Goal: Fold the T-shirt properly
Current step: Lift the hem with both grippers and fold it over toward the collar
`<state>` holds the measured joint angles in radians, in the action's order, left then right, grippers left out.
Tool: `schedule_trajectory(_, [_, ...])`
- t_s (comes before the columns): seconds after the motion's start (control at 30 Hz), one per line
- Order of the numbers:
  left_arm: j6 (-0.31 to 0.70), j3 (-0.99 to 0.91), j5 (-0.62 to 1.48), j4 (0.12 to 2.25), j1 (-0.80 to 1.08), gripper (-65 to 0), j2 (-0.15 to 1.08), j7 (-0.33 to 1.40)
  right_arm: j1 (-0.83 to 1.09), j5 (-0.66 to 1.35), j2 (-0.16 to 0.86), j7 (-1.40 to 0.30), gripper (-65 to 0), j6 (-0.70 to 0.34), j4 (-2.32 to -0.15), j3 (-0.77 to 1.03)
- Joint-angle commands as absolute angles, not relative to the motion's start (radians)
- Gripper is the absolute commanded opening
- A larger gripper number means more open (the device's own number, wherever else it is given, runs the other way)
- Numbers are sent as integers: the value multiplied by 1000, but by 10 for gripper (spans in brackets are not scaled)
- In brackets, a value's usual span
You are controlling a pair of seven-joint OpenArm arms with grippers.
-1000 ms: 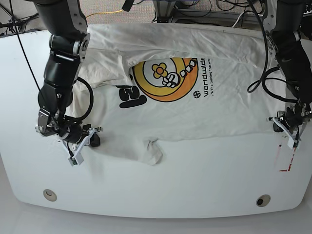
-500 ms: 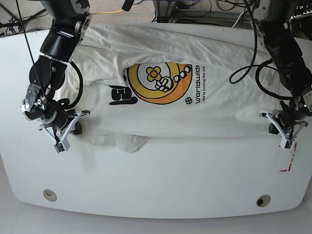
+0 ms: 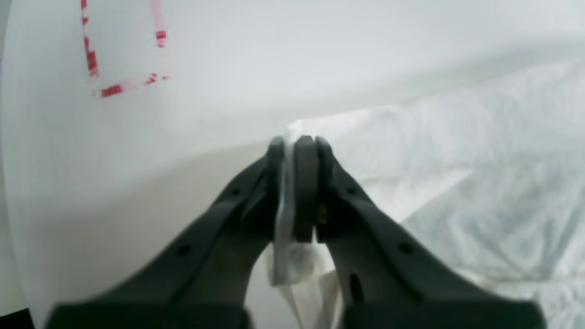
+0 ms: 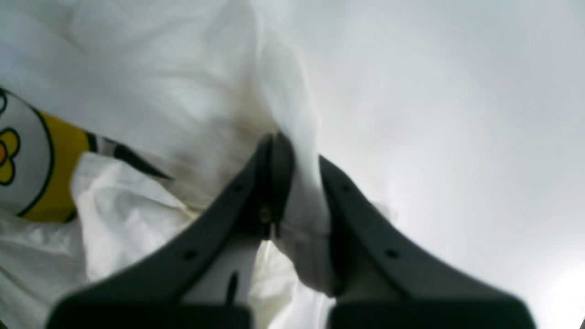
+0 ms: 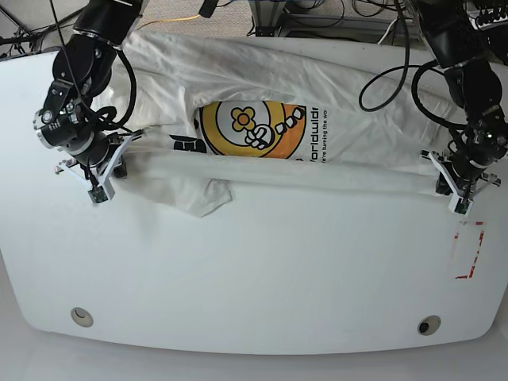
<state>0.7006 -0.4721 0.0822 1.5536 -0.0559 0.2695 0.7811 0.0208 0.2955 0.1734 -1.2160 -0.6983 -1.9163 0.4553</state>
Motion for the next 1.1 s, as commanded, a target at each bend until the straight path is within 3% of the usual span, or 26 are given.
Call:
schedule_trajectory(0.0, [698, -475, 93, 1612, -50, -650, 286, 763, 25, 312, 163, -1198, -650, -698, -1977, 456])
schedule_trajectory(0.4, [698, -478, 97, 1747, 133, -650, 283, 763, 174, 522, 154, -1282, -650, -698, -1989, 588])
schedule_trajectory(1.07, [698, -559, 209, 1704, 263, -650, 294, 763, 292, 530, 154, -1279, -650, -698, -1982, 662])
